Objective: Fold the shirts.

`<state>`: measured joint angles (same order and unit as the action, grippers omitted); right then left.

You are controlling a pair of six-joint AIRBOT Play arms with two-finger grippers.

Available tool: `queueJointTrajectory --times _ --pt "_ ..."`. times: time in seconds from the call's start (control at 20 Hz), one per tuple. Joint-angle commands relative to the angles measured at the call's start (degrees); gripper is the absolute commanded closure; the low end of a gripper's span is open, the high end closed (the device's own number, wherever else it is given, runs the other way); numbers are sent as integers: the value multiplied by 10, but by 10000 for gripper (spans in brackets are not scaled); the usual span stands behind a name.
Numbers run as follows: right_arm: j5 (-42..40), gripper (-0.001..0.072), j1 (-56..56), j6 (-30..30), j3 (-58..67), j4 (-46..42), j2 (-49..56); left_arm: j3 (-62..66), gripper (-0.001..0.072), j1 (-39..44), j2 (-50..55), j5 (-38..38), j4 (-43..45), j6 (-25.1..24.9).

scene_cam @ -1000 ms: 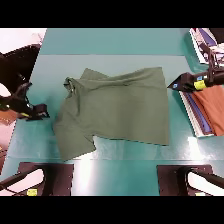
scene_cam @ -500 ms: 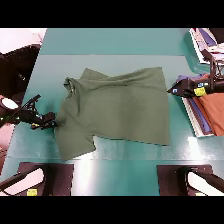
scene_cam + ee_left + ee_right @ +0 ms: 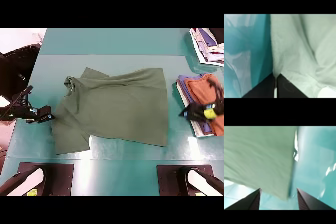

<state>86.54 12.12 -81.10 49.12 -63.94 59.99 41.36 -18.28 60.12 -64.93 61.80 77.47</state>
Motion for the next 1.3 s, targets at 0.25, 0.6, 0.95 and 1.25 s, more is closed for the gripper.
queueJointTrajectory --times 0.25,0.6,0.95,1.25 --pt "-115 267 10 -5 -283 80 -49 2 683 0 -20 -1 -4 0" --pt "-203 593 -136 -4 -275 129 5 2 684 0 -21 -8 -4 0" --pt "-195 694 -154 -4 -72 128 -118 120 684 0 -146 -28 -4 35" --pt "-174 694 -52 7 249 128 -189 456 683 0 -212 -61 -28 66"
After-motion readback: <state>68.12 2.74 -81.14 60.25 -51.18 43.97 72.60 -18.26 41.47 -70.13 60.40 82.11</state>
